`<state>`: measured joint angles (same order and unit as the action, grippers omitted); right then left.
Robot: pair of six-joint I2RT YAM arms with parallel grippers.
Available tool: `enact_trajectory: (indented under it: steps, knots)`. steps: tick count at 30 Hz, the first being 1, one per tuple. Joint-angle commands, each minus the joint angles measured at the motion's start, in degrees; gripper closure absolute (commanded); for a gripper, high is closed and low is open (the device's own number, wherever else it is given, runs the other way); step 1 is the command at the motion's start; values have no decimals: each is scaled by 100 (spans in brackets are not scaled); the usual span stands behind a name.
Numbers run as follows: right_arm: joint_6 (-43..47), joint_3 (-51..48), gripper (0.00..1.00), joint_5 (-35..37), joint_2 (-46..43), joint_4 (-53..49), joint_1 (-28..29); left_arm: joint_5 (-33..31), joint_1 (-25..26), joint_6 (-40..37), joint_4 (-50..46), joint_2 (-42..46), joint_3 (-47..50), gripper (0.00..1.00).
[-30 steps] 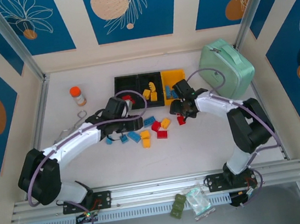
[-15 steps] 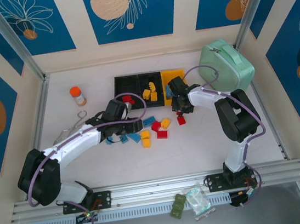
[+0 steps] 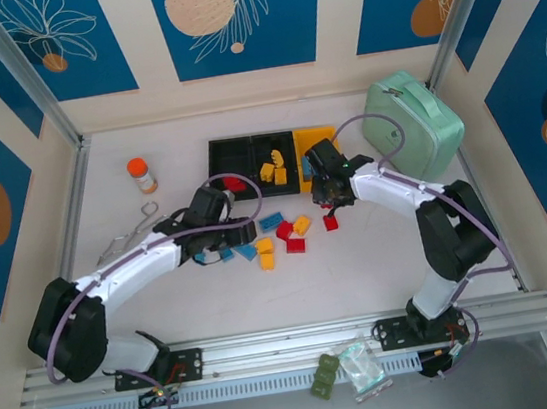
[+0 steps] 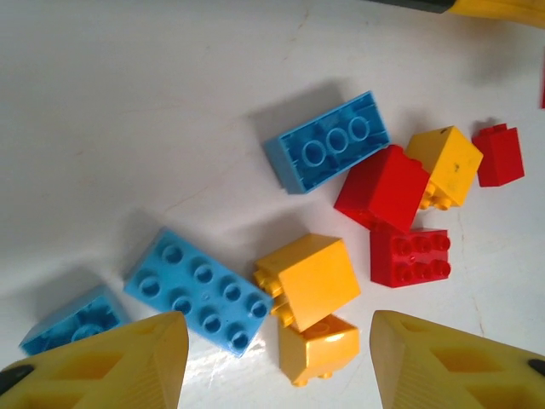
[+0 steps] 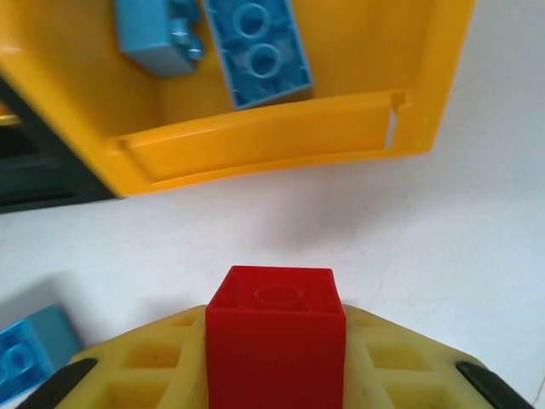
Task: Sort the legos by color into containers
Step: Pick up the lego from the center of the table, then place the lego in the container.
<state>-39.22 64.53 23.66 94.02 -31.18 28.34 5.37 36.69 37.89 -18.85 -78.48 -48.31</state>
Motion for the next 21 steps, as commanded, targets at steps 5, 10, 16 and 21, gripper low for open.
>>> enact_trajectory:
  steps: [5, 10, 16, 21]
  knots:
    - [294, 915, 71, -169, 100, -301, 446, -422, -190, 623, -287, 1003, 730, 39]
    - [461, 1912, 71, -452, 778, -369, 744, -820, -385, 924, -1051, 1568, 1004, 40]
    - [586, 3264, 70, -685, 1824, -617, 1012, -739, -461, 1211, -1092, 2051, 1407, 38]
    - [660, 4376, 70, -809, 2640, -881, 1136, -678, -474, 1295, -1125, 2170, 1544, 38]
